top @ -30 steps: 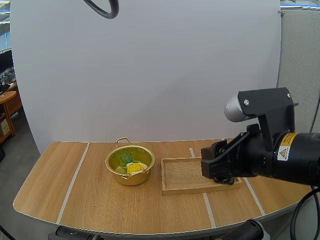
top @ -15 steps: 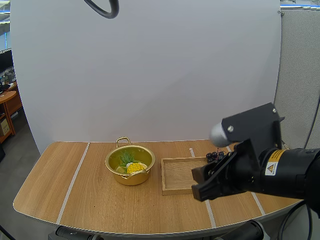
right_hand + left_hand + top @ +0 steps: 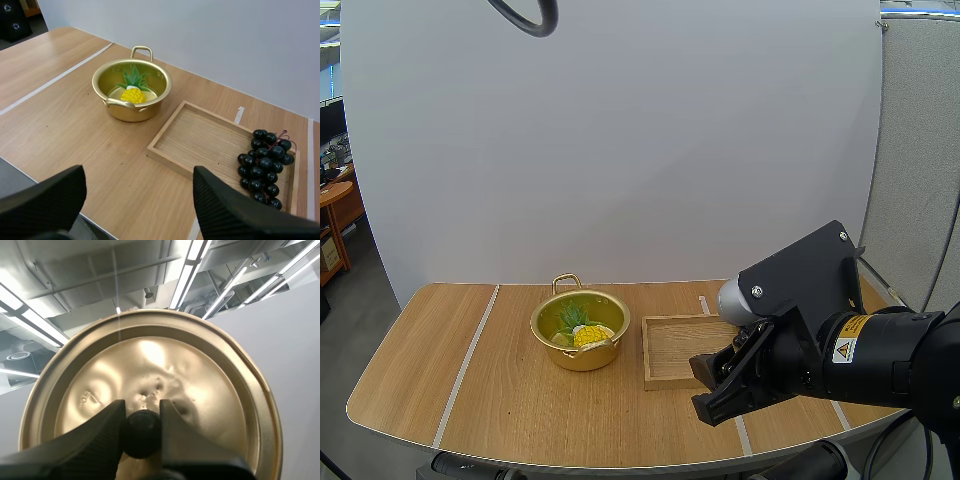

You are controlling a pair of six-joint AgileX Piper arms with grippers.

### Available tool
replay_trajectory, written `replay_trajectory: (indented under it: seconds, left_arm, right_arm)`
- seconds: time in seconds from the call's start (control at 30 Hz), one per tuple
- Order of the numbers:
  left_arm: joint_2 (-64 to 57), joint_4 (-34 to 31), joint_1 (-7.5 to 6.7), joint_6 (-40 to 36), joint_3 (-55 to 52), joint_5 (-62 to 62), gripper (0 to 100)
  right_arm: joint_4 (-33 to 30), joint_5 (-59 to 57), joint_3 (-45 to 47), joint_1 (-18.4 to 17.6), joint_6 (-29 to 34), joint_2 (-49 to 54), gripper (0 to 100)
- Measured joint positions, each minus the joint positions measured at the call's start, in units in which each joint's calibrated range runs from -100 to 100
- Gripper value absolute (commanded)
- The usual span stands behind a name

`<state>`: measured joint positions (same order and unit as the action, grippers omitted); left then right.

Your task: Open the pot, put the pineapple inside, and close it

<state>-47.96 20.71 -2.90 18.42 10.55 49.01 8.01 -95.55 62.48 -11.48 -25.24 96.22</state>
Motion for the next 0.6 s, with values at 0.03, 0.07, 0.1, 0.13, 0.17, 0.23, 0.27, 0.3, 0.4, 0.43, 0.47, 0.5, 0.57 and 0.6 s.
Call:
replay_trajectory:
  seconds: [0.03, 0.07, 0.1, 0.13, 0.17, 0.23, 0.27, 0.3, 0.4, 0.43, 0.47, 0.5, 0.57, 0.6]
  left_arm:
    - [0.00, 0.00, 0.00, 0.00, 0.00, 0.00, 0]
    - [0.00, 0.00, 0.00, 0.00, 0.00, 0.00, 0]
    - [0.00, 0.00, 0.00, 0.00, 0.00, 0.00, 0]
    - [0.00, 0.00, 0.00, 0.00, 0.00, 0.00, 0]
    - [0.00, 0.00, 0.00, 0.00, 0.00, 0.00, 0]
    - [0.00, 0.00, 0.00, 0.00, 0.00, 0.00, 0]
    - [0.00, 0.00, 0.00, 0.00, 0.00, 0.00, 0]
    - [0.00, 0.00, 0.00, 0.00, 0.00, 0.00, 0]
    - [0.00, 0.00, 0.00, 0.00, 0.00, 0.00, 0]
    - [0.00, 0.00, 0.00, 0.00, 0.00, 0.00, 0]
    - [0.00, 0.00, 0.00, 0.00, 0.00, 0.00, 0]
    - [0.00, 0.00, 0.00, 0.00, 0.00, 0.00, 0]
    - [0.00, 0.00, 0.00, 0.00, 0.00, 0.00, 0]
    - [0.00, 0.00, 0.00, 0.00, 0.00, 0.00, 0]
  right_arm:
    - [0.02, 0.00, 0.00, 0.00, -0.12, 0.00, 100]
    - [0.02, 0.00, 0.00, 0.00, -0.25, 0.00, 100]
    - [0.11, 0.00, 0.00, 0.00, -0.25, 0.00, 100]
    - [0.11, 0.00, 0.00, 0.00, -0.39, 0.00, 85]
    - [0.11, 0.00, 0.00, 0.00, -0.45, 0.00, 67]
    - [0.11, 0.13, 0.00, 0.00, -0.52, 0.00, 14]
    - [0.11, 0.13, 0.00, 0.00, -0.52, 0.00, 0]
    - [0.11, 0.13, 0.00, 0.00, -0.57, 0.00, 0]
    - [0.87, 0.13, 0.00, 0.00, -0.84, 0.00, 8]
    - [1.27, 0.13, 0.00, 0.00, -1.08, 0.00, 12]
    - [1.60, 0.13, 0.00, 0.00, -1.38, 0.00, 16]
    - [1.73, 0.13, 0.00, 0.00, -1.49, 0.00, 19]
    - [1.73, 0.13, 0.00, 0.00, -1.58, 0.00, 21]
    - [1.84, 0.13, 0.00, 0.00, -1.58, 0.00, 21]
